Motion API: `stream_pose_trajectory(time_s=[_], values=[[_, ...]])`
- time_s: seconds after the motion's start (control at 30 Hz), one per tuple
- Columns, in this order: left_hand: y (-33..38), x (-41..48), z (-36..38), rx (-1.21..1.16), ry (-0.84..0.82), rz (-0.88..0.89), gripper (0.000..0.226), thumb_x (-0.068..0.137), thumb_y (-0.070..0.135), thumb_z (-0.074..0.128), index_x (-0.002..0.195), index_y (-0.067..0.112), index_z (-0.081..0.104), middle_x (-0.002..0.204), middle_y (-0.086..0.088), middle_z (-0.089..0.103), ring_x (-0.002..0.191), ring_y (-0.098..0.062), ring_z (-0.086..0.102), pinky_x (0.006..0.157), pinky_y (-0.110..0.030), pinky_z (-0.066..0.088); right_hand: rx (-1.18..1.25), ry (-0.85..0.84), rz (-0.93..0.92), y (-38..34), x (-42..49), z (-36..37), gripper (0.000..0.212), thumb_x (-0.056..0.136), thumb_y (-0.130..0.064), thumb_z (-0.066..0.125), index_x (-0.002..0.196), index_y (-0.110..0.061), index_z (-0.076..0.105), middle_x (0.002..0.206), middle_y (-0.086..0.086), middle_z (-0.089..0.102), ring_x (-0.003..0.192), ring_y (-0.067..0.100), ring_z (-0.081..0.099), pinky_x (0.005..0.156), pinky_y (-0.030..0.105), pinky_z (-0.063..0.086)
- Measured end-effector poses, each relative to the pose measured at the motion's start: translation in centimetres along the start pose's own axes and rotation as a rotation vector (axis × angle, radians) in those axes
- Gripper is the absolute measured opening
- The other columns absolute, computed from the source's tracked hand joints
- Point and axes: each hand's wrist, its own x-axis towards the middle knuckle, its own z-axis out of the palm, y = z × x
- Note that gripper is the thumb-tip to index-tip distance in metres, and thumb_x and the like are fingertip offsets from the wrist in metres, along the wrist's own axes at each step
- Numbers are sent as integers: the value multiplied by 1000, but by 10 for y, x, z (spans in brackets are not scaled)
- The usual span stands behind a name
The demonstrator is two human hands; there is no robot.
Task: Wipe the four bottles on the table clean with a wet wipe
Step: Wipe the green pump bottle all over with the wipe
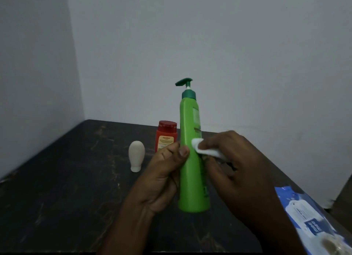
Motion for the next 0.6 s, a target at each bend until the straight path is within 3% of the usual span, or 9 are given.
stream_pose_trajectory(time_s=[0.1,0.17,0.2,0.3,0.37,0.47,0.53,0.6], values=[[2,1,-3,-64,111,-15,79,48,45,98,114,9,74,119,-23,68,107,-36,61,106,-56,42,94,-212,-28,-2,-2,-6,12,88,-22,63,97,-22,71,94,-13,64,86,0,62,70,12,45],[6,-2,-1,-93,147,-10,90,51,43,98,128,11,65,128,-26,60,114,-37,53,113,-60,31,140,-315,-41,-2,-2,-8,13,86,-23,63,96,-25,71,96,-14,65,88,2,65,75,12,45],[8,-3,0,-91,137,5,91,53,44,97,132,16,62,126,-23,60,112,-36,54,112,-59,33,139,-322,-46,-3,-2,-8,13,85,-23,63,96,-26,71,96,-15,65,90,2,66,77,12,45],[15,-3,3,-5,68,34,83,63,46,89,137,29,54,112,-8,70,95,-24,69,85,-45,59,89,-207,-23,-5,-1,-8,12,87,-25,62,95,-26,71,96,-14,65,88,5,67,70,26,54],[19,-3,6,117,7,47,76,72,42,80,139,28,45,109,0,75,84,-19,74,69,-34,63,88,-92,9,-5,-1,-7,12,89,-13,66,94,-23,70,96,-14,65,86,6,68,68,28,56],[21,-9,9,129,-133,-82,60,86,29,74,139,41,46,128,-15,66,81,-38,70,70,-46,61,-29,130,43,-7,0,-7,19,88,0,68,95,-18,70,95,-9,66,91,-2,64,76,9,47],[17,-12,10,147,-136,-100,62,86,16,71,135,47,51,132,-20,63,81,-39,69,69,-45,60,-61,276,92,-7,0,-9,17,90,3,67,98,-11,72,97,-3,68,95,-1,63,79,9,45],[11,-10,10,211,-109,-56,68,83,7,73,133,48,52,131,-13,65,89,-32,71,72,-42,60,-77,364,129,-4,0,-12,19,90,3,67,104,-9,73,101,1,69,97,5,64,81,12,47]])
